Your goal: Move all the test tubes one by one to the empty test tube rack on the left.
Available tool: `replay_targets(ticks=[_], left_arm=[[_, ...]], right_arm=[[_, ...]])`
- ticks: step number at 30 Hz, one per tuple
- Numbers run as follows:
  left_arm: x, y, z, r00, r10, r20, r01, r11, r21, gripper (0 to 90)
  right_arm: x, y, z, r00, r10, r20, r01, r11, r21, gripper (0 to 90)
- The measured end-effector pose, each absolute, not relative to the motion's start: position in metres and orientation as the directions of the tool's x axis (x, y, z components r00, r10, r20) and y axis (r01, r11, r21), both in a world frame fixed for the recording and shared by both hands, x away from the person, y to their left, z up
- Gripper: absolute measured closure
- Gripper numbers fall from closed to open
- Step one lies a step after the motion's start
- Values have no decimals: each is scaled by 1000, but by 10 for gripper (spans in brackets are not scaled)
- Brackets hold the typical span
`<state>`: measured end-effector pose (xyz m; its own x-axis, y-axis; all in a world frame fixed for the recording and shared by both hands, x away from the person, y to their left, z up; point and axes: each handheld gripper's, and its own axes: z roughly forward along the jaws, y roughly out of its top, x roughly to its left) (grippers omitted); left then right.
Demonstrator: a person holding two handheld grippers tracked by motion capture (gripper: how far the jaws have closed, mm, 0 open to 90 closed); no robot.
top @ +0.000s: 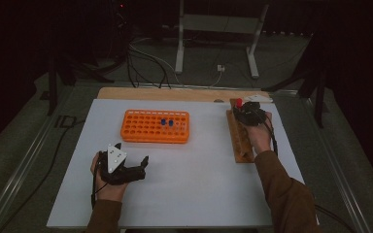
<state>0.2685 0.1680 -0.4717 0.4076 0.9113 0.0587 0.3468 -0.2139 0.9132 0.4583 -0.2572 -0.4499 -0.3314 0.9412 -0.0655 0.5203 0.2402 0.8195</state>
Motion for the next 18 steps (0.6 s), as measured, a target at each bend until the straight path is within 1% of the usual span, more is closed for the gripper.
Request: replay_targets(ticks=[2,4,11,18], left_arm=[[268,168,-471,409,910,63,345,-219,913,4],[268,167,-471,410,910,71,342,-225,912,4],[267,166,-471,412,908,79,338,-233,912,4],[267,166,-471,412,908,77,341,-232,911,4]], right_arm=[[459,-258,-451,-326,943,-61,522,233,821,725],[459,-259,-451,-326,944,-54,523,228,821,743],[455,-263,-444,-331,943,-44,500,215,839,750],[447,-267,-432,-333,942,-43,456,201,867,751]])
